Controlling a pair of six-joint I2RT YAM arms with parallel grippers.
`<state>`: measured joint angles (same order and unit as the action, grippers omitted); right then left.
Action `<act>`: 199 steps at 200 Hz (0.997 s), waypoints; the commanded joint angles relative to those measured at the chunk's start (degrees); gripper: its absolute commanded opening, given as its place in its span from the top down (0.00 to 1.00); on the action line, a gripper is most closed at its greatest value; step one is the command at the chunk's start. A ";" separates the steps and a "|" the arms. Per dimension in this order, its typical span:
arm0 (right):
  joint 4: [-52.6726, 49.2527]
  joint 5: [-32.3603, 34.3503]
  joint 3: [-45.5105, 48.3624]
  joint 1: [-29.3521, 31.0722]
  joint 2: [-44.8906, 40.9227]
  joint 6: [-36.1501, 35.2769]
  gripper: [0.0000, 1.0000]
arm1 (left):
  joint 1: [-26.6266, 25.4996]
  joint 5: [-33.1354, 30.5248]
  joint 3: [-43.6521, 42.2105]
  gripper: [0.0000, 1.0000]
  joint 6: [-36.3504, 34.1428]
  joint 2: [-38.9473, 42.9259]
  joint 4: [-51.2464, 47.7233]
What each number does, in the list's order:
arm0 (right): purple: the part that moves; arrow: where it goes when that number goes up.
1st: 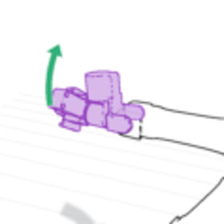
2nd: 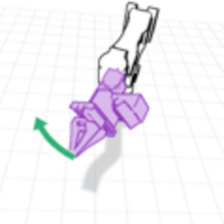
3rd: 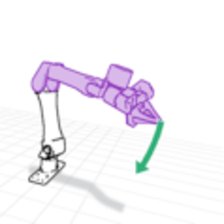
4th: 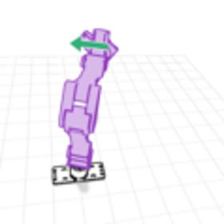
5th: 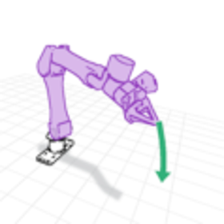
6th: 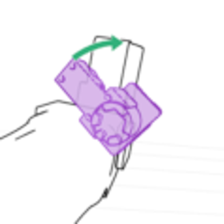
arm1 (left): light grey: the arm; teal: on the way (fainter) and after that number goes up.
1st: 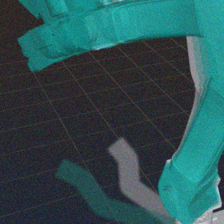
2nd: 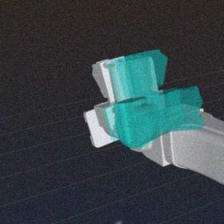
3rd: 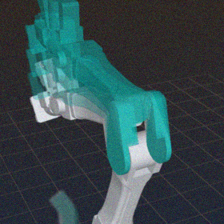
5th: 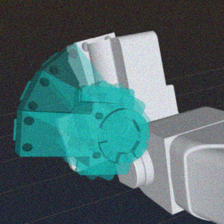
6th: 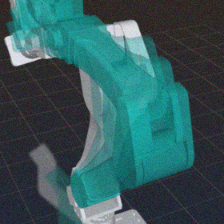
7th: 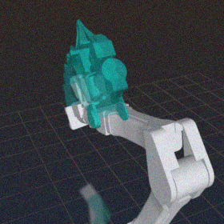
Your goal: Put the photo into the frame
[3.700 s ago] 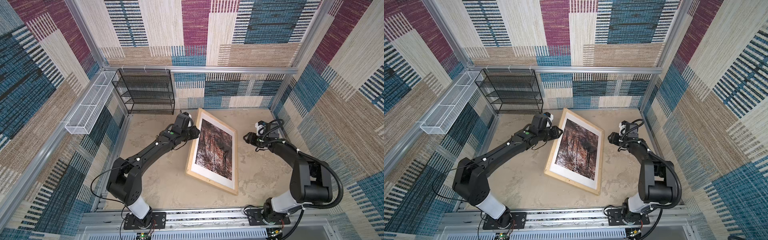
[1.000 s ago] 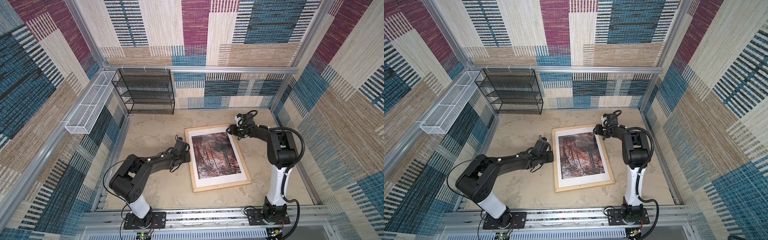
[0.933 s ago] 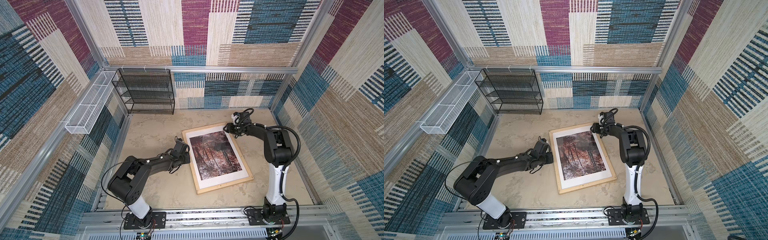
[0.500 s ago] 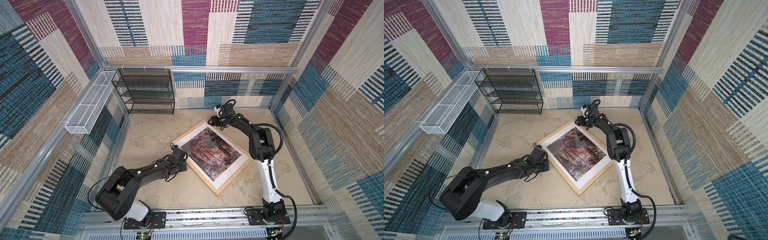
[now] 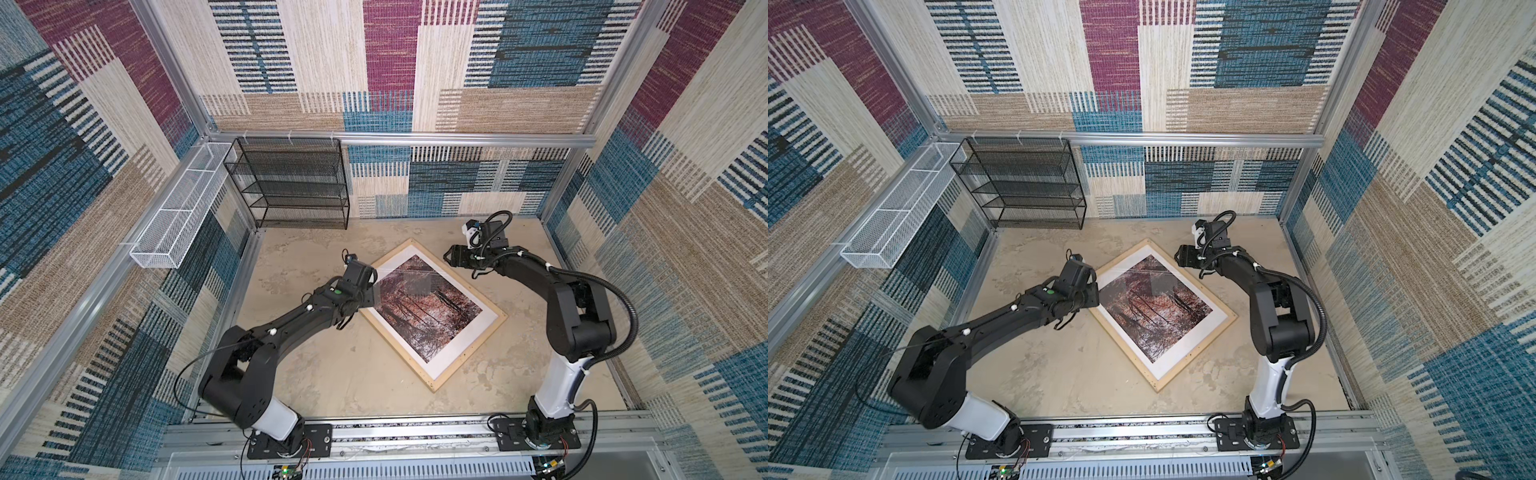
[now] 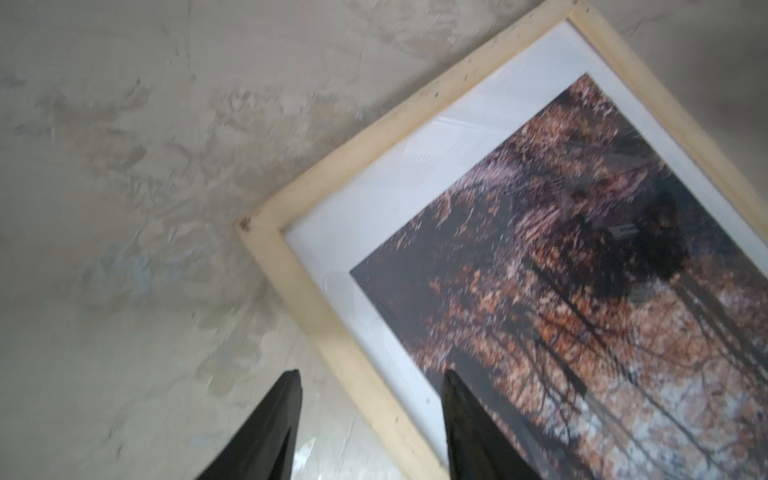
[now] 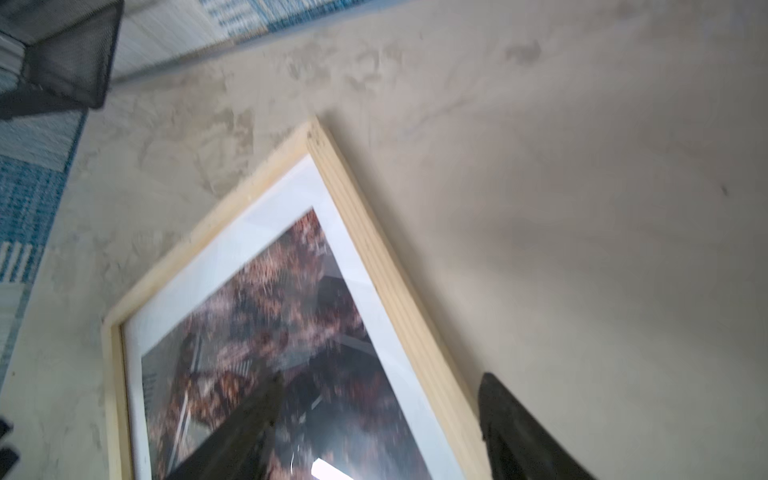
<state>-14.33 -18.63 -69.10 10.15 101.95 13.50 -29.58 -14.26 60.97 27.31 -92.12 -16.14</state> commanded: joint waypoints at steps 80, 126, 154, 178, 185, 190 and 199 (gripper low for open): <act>-2.47 5.69 37.80 -0.01 -36.63 17.60 0.13 | 13.12 18.61 29.90 0.42 -11.73 -28.34 -2.53; -7.52 4.11 43.74 0.04 -44.30 21.40 0.12 | 14.03 20.05 31.25 0.43 -12.19 -30.39 -3.52; -6.50 3.75 46.10 0.08 -44.91 22.36 0.12 | 14.20 20.02 31.45 0.44 -12.13 -30.83 -4.39; -4.74 4.90 44.94 -0.02 -43.25 20.87 0.12 | 14.20 21.30 31.02 0.45 -11.86 -30.85 -4.94; -4.04 5.24 44.19 0.04 -42.35 20.12 0.11 | 14.20 21.59 30.61 0.45 -11.76 -30.76 -5.03; -3.76 5.63 43.58 0.02 -41.58 19.64 0.11 | 14.20 21.85 30.18 0.46 -11.59 -30.60 -5.04; -3.00 5.76 42.42 0.00 -39.99 18.68 0.11 | 14.20 22.14 29.14 0.46 -11.40 -30.19 -4.86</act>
<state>-20.93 -13.93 -24.40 10.15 59.55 34.35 -15.40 6.20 91.59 16.53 -122.98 -19.92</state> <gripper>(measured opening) 0.887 0.543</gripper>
